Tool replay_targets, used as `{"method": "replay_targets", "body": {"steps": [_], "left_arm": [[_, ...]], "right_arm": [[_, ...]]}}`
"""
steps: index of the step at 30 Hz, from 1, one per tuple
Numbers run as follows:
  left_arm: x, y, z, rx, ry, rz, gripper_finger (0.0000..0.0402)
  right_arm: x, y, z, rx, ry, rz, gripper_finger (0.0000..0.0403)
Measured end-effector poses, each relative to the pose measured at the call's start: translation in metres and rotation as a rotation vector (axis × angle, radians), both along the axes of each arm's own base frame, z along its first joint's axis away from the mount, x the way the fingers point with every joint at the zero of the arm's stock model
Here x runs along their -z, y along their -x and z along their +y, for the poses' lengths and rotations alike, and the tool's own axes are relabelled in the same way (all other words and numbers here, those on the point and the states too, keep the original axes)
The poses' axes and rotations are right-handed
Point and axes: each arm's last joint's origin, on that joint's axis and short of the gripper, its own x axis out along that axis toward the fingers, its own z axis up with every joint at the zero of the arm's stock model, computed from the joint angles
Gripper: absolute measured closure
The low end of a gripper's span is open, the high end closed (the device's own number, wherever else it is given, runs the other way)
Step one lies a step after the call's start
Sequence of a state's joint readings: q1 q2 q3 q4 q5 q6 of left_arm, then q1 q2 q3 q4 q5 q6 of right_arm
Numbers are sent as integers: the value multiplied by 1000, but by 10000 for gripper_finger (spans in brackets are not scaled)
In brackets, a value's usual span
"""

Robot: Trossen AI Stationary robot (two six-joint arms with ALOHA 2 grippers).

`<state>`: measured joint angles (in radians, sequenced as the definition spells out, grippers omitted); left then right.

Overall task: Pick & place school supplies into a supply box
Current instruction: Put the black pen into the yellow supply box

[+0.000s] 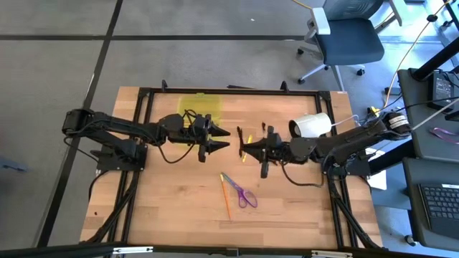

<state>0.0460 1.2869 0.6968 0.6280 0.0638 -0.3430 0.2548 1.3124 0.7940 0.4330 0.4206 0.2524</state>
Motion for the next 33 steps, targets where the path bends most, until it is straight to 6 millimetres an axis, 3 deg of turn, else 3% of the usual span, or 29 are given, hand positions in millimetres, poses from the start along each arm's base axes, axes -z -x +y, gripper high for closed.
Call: {"method": "replay_targets", "body": {"steps": [6, 17, 33], "left_arm": [[-1, 0, 0, -7, 58, -10, 184], [-8, 1, 1, -20, 9, -84, 217], [-10, 1, 2, -63, -55, -102, 347]], "right_arm": [[12, -13, -10, 37, -28, 10, 360], [23, -26, -23, 19, -88, -4, 360], [20, -43, -26, 6, -62, -13, 360]]}}
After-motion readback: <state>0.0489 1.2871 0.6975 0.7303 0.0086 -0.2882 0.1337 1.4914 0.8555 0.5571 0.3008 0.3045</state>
